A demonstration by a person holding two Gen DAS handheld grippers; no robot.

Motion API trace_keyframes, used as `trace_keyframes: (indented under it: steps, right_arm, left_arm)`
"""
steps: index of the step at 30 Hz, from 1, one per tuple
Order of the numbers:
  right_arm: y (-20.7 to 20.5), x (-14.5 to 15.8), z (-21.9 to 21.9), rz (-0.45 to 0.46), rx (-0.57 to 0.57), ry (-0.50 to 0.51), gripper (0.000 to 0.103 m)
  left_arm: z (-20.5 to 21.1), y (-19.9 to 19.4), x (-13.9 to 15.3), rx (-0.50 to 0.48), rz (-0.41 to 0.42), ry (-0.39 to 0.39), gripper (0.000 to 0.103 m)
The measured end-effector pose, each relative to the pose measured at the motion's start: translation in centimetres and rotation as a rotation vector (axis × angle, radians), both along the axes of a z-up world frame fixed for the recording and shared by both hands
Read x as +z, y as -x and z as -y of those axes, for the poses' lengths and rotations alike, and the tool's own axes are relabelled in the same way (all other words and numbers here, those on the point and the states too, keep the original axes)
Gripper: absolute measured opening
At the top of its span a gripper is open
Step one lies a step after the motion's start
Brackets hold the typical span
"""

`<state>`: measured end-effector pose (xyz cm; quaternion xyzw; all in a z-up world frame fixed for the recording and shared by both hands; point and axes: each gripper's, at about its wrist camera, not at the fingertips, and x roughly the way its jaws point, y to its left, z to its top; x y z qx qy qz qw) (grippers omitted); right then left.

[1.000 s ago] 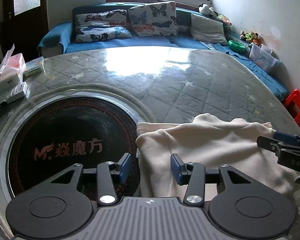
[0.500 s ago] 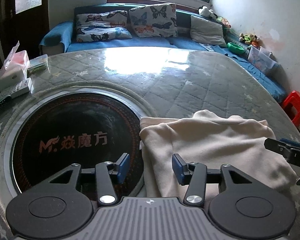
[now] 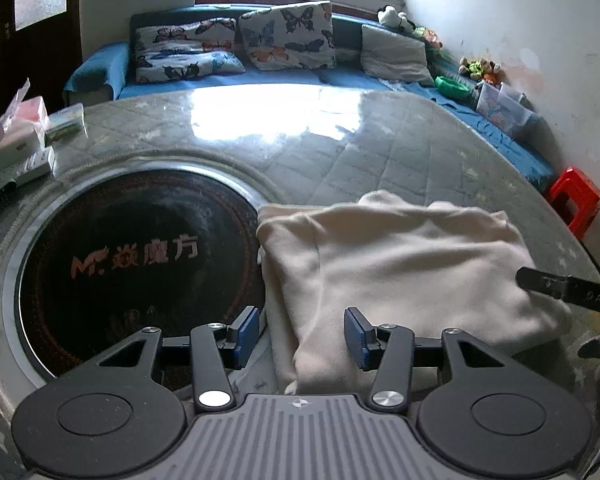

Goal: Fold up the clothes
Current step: 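Press and smooth the folded sweatshirt with both grippers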

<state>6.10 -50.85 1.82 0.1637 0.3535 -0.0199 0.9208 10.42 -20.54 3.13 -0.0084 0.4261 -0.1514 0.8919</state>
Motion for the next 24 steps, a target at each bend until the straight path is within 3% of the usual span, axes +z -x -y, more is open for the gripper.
trace_keyframes:
  steps: [18,24]
  right_arm:
    - [1.9,0.5,0.6,-0.023,-0.009,-0.08,0.074]
    - [2.9,2.2,0.3,0.054,-0.023,-0.088,0.074]
  left_arm:
    - [-0.7,1.2,0.4,-0.001,0.016,0.003,0.048]
    - [-1.1,1.8,1.4,0.005,0.059,0.016,0.046]
